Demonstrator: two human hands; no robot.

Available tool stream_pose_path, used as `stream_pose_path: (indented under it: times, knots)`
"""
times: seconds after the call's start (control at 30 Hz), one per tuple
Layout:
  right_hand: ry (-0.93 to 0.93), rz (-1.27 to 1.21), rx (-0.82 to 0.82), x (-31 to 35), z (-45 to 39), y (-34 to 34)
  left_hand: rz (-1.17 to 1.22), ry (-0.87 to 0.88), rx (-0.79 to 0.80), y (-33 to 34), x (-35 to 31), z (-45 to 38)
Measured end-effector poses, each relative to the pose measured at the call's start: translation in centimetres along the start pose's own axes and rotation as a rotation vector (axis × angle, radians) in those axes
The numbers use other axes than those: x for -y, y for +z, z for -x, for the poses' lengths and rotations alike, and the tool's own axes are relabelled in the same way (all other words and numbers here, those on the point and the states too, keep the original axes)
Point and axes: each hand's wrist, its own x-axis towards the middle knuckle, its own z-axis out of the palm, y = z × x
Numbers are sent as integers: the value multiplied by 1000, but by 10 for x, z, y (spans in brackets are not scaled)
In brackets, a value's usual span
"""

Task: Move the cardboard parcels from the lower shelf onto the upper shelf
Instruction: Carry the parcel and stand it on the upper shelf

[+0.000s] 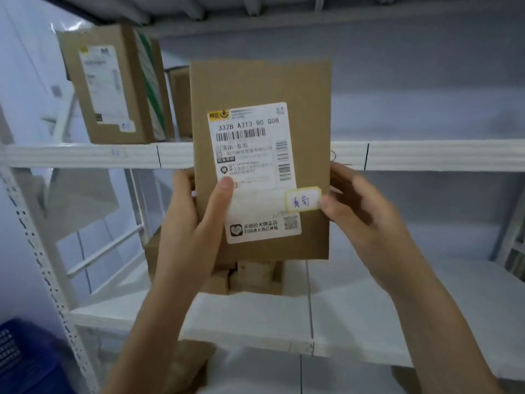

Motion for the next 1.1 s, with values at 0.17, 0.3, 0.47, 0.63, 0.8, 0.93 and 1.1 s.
stream_pose_path:
  times: [0.17,0.3,0.47,0.63,0.8,0.93,1.1]
  knots:
    - [-140,2,-36,10,-74,8,59,113,74,-17,-16,-89]
    - [-144,74,-31,17,-124,13,47,147,180,-23,-12,-146]
    - [-86,204,-109,13,-181,26,32,177,254,-17,-5,-208]
    - [23,221,-184,-1,-216,28,57,143,333,-5,9,-247]
    - [83,230,-253,-10,-217,17,57,113,387,15,21,-255]
    - [107,262,-298,-16,-209,-1,128,77,416,39,24,-249]
    - [111,277,-306,-17,-204,-16,163,57,438,59,24,-245]
